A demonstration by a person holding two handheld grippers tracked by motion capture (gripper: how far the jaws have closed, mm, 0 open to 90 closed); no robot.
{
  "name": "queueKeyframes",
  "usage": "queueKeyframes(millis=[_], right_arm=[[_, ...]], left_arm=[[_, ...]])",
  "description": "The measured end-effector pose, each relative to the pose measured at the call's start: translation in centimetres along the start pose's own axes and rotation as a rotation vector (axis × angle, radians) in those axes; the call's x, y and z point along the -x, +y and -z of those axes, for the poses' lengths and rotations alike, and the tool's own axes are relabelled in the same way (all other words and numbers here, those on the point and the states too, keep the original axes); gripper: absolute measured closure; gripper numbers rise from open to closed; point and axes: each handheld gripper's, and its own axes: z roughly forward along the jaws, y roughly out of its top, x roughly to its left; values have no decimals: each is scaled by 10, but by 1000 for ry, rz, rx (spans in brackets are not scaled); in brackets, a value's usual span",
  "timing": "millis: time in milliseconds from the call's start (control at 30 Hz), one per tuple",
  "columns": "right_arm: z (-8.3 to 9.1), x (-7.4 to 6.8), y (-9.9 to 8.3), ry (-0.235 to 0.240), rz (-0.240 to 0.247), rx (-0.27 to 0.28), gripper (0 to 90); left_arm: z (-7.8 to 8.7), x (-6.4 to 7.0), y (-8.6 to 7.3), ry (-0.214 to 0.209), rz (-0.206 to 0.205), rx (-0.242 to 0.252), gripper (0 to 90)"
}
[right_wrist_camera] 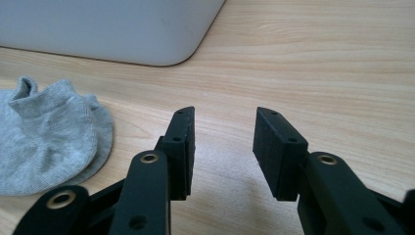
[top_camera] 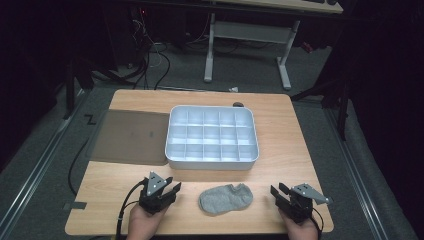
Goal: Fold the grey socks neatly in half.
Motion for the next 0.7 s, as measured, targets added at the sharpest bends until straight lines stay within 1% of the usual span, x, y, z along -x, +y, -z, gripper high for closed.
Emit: queueKeyframes(millis=[200,300,400,467,567,633,700], right_arm=[[2,-2,-1,7,-4,6,570],[3,-1,-1,5,-1,6,557],[4,0,-1,5,-13,8,548],[4,1,-2,6,-10,10,544],[4,1,-2,9,-6,14,545],[5,0,-2,9,-1,18,550],[5,-2,-3,9,10,22,592]], left_arm=[[-1,0,-1,-12,5,-3,588],[-1,0,-1,-20,7,-4,584],[-1,1,-1,-23,6,-5,581],[-1,1,0,-25,6,-6,580],[-2,2,0,-43,21,-11,571],[-2,5,1,-58,23,-12,566],[-3,8,2,-69,21,-12,560]])
